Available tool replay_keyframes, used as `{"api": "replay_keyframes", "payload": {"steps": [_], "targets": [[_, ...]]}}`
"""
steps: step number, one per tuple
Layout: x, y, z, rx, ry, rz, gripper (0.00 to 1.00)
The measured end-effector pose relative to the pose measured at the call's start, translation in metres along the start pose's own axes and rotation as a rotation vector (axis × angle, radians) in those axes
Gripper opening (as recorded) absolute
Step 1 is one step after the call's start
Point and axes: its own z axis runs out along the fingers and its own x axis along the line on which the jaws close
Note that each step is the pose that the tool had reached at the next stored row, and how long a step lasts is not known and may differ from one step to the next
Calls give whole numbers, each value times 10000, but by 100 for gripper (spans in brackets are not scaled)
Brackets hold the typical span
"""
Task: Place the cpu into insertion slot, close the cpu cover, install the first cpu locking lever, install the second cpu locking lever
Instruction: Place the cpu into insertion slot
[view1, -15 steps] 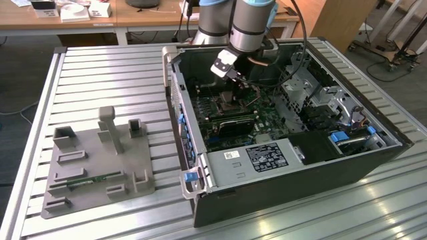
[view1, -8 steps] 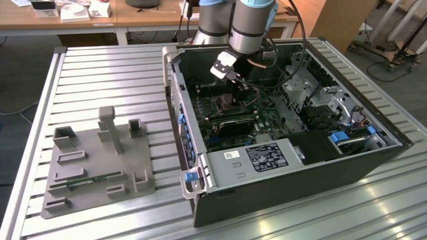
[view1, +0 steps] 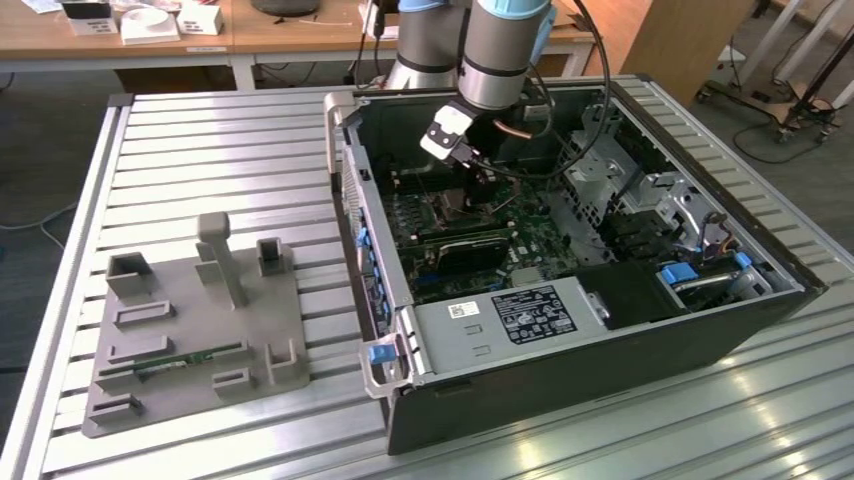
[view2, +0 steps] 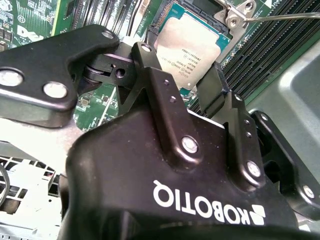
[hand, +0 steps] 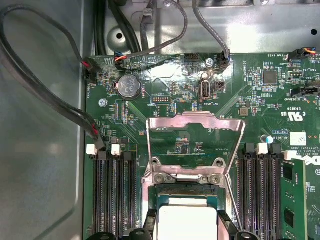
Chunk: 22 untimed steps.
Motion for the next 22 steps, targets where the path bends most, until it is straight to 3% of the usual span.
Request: {"api": "replay_keyframes", "payload": {"steps": [10, 15, 22], "targets": [[1, 0, 36, 2, -5, -113, 55], [1, 0, 64, 41, -155, -205, 55], [7, 13, 92, 43, -163, -204, 55]]}}
